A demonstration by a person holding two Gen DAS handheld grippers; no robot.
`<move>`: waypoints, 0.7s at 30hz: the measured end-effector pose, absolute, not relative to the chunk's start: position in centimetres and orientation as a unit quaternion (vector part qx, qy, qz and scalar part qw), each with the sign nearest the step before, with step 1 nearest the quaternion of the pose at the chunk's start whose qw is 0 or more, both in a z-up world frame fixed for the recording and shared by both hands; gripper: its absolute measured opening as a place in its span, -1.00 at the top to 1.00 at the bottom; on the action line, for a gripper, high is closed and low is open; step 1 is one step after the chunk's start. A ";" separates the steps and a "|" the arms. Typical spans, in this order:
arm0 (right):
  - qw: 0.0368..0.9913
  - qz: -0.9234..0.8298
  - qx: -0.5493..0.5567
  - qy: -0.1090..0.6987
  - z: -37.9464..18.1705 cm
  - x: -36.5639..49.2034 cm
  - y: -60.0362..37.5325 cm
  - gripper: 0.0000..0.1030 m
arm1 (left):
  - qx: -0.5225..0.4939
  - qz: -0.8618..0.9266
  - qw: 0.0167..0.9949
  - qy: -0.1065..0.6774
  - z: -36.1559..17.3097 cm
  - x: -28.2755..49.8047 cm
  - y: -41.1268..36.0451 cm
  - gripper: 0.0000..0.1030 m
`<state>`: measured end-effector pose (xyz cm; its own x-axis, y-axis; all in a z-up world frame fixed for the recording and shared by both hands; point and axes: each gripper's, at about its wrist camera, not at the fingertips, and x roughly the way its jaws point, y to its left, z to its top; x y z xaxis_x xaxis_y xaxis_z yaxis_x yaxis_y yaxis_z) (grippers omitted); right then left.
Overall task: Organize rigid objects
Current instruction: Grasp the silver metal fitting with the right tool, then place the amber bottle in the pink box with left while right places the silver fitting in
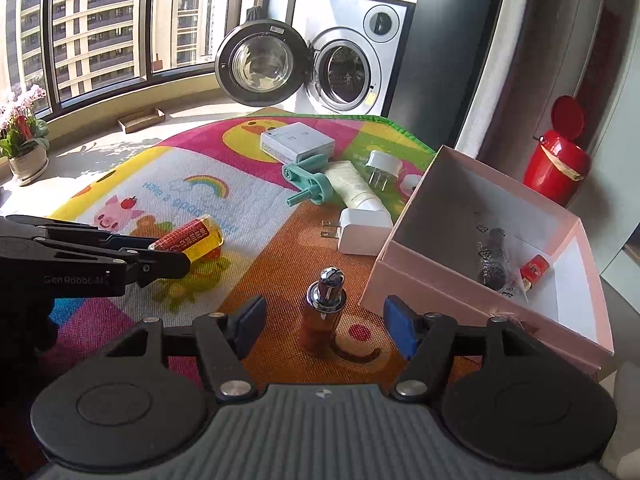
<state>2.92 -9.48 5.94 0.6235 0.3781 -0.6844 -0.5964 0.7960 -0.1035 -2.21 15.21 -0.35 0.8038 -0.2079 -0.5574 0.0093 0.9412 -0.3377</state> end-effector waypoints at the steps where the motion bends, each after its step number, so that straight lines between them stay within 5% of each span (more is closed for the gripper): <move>1: 0.886 0.274 -0.157 0.339 5.9 3.2 -9.4 0.00 | -0.157 -0.056 0.935 0.312 -0.2 -2.0 15.0 0.36; 3: 0.882 0.279 -0.154 0.348 6.0 3.5 -9.4 0.59 | -0.144 -0.053 0.935 0.320 0.2 -1.6 14.6 0.37; 21: 0.924 0.231 -0.094 0.290 10.1 -2.0 -22.7 0.61 | 0.012 -0.124 0.946 0.299 4.5 -3.9 6.9 0.38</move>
